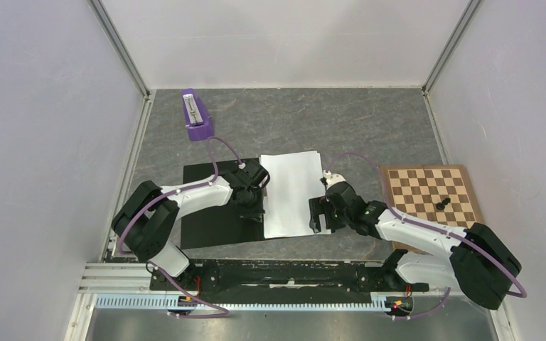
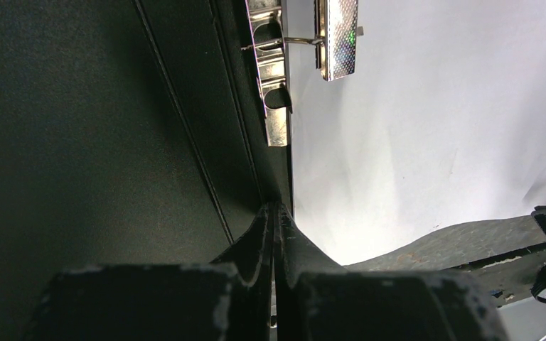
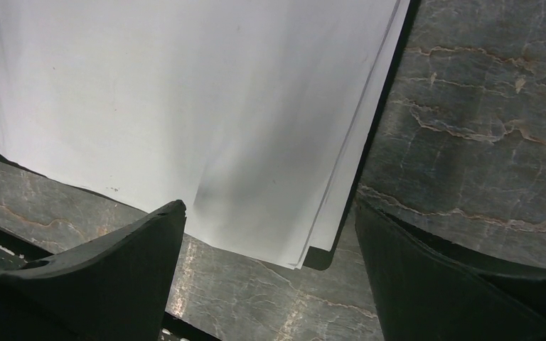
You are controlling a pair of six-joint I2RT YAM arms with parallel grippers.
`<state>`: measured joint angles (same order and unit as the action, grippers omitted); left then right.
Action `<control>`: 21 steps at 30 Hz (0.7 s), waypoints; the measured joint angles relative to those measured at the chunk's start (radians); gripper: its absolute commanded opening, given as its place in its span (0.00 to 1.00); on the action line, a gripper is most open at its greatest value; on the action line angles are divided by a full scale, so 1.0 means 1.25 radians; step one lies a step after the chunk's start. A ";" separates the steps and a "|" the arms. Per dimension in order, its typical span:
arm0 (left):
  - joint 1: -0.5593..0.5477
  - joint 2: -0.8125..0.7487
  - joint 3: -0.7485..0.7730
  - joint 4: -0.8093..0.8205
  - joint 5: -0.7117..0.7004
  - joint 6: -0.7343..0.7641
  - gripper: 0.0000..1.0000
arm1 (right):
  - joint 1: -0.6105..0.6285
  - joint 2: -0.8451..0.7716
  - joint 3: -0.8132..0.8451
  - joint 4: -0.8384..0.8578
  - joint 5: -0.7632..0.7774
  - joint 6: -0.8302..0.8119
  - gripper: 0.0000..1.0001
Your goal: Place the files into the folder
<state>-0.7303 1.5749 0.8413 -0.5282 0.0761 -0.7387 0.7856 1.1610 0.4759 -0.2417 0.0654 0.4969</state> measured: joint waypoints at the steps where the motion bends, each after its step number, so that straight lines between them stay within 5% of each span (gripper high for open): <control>1: 0.000 0.000 0.000 0.000 0.000 0.000 0.02 | 0.000 -0.002 0.000 -0.003 0.001 0.000 0.93; 21: 0.001 0.004 0.005 -0.005 0.001 0.000 0.02 | -0.004 -0.035 -0.015 0.012 -0.038 0.004 0.94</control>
<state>-0.7296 1.5799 0.8478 -0.5350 0.0772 -0.7387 0.7811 1.1175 0.4576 -0.2264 0.0174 0.5018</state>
